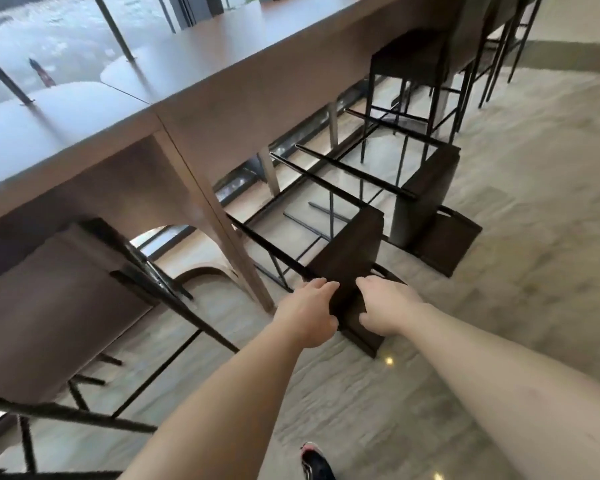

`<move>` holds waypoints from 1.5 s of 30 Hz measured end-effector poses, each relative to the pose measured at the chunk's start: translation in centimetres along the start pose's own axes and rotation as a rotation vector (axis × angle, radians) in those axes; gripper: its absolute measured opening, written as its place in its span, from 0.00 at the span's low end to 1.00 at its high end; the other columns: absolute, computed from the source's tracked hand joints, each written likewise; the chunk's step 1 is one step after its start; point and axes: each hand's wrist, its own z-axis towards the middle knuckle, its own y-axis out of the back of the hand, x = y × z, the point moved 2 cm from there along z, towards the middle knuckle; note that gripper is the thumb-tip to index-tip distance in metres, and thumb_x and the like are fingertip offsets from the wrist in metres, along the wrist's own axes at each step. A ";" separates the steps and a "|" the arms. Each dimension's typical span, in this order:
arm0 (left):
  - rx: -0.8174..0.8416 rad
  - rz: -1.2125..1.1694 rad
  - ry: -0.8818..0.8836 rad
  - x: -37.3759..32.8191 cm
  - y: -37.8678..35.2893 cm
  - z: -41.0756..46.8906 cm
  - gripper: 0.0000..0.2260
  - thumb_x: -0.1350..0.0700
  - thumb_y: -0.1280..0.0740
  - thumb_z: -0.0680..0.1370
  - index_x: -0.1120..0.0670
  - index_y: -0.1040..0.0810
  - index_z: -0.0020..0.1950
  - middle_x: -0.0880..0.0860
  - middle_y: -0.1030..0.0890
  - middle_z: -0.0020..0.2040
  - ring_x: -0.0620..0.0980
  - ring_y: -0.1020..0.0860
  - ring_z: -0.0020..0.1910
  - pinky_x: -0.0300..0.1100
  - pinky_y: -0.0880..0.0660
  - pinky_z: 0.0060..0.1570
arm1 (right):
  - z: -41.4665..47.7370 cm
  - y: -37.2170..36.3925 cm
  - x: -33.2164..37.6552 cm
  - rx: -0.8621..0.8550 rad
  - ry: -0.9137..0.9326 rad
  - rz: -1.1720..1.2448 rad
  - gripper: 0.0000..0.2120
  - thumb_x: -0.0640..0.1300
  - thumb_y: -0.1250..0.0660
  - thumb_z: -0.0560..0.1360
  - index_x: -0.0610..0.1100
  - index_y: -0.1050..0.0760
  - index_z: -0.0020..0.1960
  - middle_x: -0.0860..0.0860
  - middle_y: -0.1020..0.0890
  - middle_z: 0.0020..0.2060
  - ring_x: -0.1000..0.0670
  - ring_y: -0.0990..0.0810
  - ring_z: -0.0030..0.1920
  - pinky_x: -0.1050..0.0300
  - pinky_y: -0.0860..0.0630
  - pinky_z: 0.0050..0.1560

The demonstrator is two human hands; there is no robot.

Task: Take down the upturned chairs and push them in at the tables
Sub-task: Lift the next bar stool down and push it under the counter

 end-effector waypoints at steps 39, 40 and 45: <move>0.014 -0.250 0.230 -4.8 -24.8 40.8 0.22 0.54 0.39 0.77 0.49 0.34 0.72 0.50 0.28 0.66 0.53 0.29 0.61 0.49 0.28 0.55 | 34.4 -15.6 -31.5 0.208 0.071 -0.015 0.24 0.48 0.37 0.78 0.48 0.36 0.73 0.51 0.27 0.67 0.46 0.26 0.64 0.48 0.26 0.62; 0.000 -0.252 0.233 -4.0 -27.3 42.3 0.22 0.55 0.39 0.78 0.49 0.34 0.73 0.51 0.28 0.66 0.53 0.29 0.61 0.49 0.27 0.56 | 36.1 -17.9 -32.2 0.189 0.083 -0.025 0.23 0.48 0.37 0.77 0.48 0.35 0.72 0.51 0.26 0.65 0.46 0.25 0.62 0.49 0.25 0.60; -0.003 -0.258 0.250 -0.9 -40.0 48.2 0.25 0.55 0.40 0.77 0.49 0.36 0.75 0.52 0.31 0.71 0.55 0.33 0.67 0.53 0.32 0.61 | 43.7 -29.2 -34.1 0.222 0.119 -0.097 0.23 0.49 0.35 0.77 0.47 0.33 0.70 0.50 0.25 0.63 0.45 0.24 0.62 0.47 0.24 0.59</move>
